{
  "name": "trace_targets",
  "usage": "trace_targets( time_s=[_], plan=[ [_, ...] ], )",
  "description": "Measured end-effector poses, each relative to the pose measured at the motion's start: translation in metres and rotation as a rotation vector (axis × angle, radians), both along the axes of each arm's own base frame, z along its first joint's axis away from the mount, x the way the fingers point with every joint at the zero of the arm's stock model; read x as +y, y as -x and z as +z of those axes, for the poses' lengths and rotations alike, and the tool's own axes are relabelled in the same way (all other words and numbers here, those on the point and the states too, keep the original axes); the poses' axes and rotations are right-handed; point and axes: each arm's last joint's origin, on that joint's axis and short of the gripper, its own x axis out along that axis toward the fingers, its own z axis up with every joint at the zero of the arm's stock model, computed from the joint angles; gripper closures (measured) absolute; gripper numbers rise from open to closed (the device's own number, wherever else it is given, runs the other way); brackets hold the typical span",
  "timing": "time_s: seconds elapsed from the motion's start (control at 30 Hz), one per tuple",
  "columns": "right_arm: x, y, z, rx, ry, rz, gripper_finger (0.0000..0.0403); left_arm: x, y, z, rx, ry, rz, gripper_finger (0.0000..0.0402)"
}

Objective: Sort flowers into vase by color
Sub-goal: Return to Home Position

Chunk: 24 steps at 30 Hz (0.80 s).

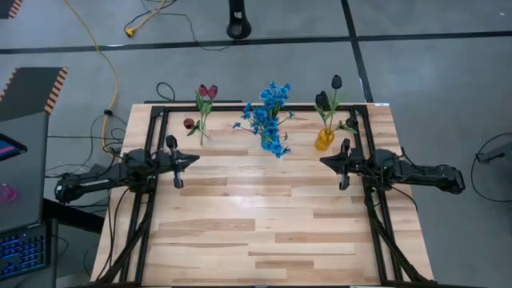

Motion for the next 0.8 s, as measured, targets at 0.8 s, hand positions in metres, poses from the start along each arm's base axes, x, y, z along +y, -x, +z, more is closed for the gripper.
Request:
trace_targets(
  time_s=[0.8],
  plan=[
    [0.0000, -0.0001, -0.0006, 0.003, -0.001, 0.000, 0.0367, -0.0001, -0.0002, -0.0008, 0.010, -0.023, -0.005, 0.0401]
  ],
)
